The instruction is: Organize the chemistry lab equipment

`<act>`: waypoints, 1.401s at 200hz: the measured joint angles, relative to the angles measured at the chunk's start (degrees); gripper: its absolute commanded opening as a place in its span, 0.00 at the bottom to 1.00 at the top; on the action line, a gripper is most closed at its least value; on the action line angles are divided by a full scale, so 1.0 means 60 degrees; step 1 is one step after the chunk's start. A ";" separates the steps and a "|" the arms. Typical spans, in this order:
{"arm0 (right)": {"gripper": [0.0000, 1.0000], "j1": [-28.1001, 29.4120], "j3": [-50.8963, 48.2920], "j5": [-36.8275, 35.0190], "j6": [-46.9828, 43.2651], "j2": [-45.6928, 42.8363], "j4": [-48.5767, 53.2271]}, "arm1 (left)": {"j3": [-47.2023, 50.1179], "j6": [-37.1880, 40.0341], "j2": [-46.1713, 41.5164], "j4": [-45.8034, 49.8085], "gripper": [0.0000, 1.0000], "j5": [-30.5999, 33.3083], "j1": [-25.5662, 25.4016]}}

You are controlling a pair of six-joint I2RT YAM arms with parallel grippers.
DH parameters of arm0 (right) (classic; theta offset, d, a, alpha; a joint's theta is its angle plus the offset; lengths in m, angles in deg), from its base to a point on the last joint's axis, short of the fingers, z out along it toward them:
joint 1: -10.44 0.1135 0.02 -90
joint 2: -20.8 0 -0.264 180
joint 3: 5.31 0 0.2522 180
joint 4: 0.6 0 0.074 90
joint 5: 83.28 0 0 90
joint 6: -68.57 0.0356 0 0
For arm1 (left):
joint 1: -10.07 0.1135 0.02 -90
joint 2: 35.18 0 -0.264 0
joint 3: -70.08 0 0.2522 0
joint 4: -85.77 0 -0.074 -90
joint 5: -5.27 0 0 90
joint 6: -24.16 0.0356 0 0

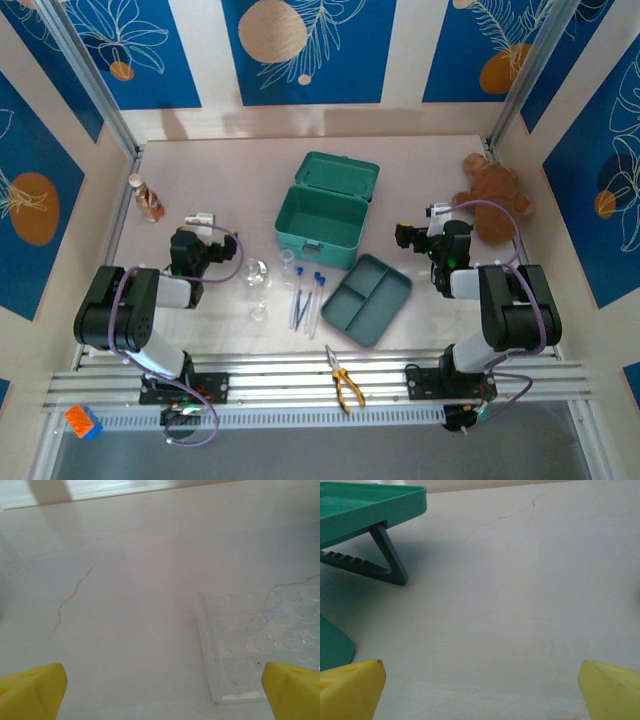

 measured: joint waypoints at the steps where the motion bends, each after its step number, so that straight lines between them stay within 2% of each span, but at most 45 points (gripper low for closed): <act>1: 0.99 0.0000 0.0000 0.0000 0.0000 0.0000 0.0004 | 0.0000 0.0000 0.0000 0.0000 1.00 0.0004 0.0000; 51: 1.00 0.0091 0.0025 -0.0342 0.0080 -0.0084 0.0211 | 0.0004 0.0000 -0.0055 0.0004 1.00 -0.0007 0.0000; 79: 1.00 0.0266 0.0739 -0.1126 0.0273 -0.0718 0.1872 | -0.0007 0.0004 -0.0831 0.0477 1.00 -0.0069 0.0000; 121: 0.99 0.0641 0.1716 -0.2361 0.0801 -0.2171 0.3938 | -0.0565 0.0146 -0.2007 0.2095 1.00 -0.0138 0.0000; 192: 0.99 0.1337 0.3723 -0.4200 0.3147 -0.3406 0.9041 | -0.2178 0.0466 -0.3391 0.6488 0.99 -0.0976 0.0018; 255: 0.98 0.3056 0.4987 -0.4776 0.3876 -0.3949 1.2174 | -0.3523 0.0827 -0.3996 1.0236 0.98 -0.1759 0.0080; 280: 0.95 0.3727 0.5370 -0.4805 0.4222 -0.4098 1.3103 | -0.4149 0.1180 -0.4022 1.1540 0.94 -0.1993 0.0080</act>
